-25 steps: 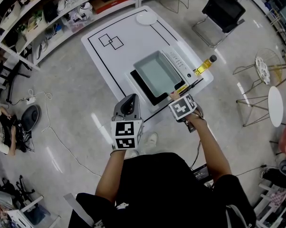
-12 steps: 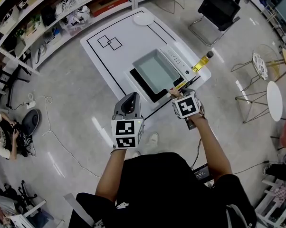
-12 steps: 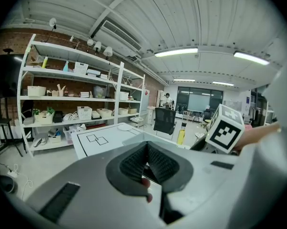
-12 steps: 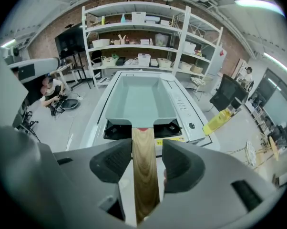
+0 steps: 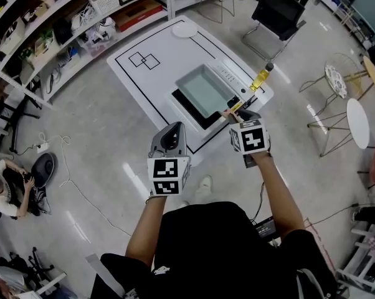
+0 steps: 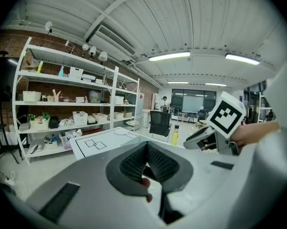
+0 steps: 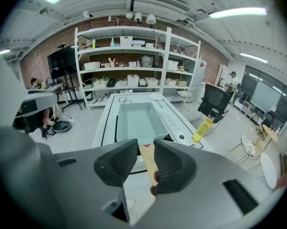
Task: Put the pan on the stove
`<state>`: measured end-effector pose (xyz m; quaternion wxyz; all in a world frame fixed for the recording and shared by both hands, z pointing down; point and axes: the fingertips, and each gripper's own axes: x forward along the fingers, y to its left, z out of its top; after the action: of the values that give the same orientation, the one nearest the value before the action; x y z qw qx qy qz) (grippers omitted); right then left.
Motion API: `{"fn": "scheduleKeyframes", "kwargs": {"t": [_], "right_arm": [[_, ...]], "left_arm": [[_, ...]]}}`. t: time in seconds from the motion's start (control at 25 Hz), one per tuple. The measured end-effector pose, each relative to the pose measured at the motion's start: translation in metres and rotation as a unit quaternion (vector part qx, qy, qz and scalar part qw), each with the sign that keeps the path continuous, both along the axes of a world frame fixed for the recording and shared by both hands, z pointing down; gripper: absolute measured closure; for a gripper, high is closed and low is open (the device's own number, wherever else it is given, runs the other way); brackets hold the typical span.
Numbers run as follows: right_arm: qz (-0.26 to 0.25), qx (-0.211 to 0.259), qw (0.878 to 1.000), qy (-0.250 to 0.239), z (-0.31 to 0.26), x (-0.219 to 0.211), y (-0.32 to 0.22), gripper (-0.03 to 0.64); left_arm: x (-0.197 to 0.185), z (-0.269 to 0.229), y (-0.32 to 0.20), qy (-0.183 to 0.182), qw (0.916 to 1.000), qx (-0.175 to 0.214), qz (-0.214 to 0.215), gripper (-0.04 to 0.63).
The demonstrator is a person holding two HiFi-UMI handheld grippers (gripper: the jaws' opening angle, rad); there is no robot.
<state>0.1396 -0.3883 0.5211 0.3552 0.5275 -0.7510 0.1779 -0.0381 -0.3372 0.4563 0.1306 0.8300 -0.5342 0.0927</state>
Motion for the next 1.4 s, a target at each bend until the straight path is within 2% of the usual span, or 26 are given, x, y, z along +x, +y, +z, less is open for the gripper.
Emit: {"fn": "scheduleKeyframes", "kwargs": {"t": [0.16, 0.4, 0.8, 1.0, 1.4], "right_arm": [[0.020, 0.040, 0.999, -0.013, -0.027, -0.009, 0.018, 0.567], [0.037, 0.088, 0.995, -0.035, -0.059, -0.021, 0.047, 0.604], [0.057, 0.148, 0.985, -0.071, -0.093, -0.039, 0.112, 0.614], [0.070, 0.161, 0.980, -0.094, -0.098, -0.051, 0.151, 0.614], [0.089, 0.194, 0.973, -0.086, -0.114, -0.058, 0.209, 0.614]], "left_arm": [[-0.004, -0.010, 0.018, -0.003, 0.9999, 0.010, 0.012, 0.586], [-0.006, -0.024, 0.046, -0.008, 0.9992, 0.028, 0.029, 0.586], [-0.016, -0.034, 0.105, -0.016, 0.9979, 0.044, 0.046, 0.586], [-0.021, -0.038, 0.137, -0.018, 0.9964, 0.054, 0.063, 0.586], [-0.024, -0.049, 0.187, -0.013, 0.9935, 0.072, 0.087, 0.586]]}}
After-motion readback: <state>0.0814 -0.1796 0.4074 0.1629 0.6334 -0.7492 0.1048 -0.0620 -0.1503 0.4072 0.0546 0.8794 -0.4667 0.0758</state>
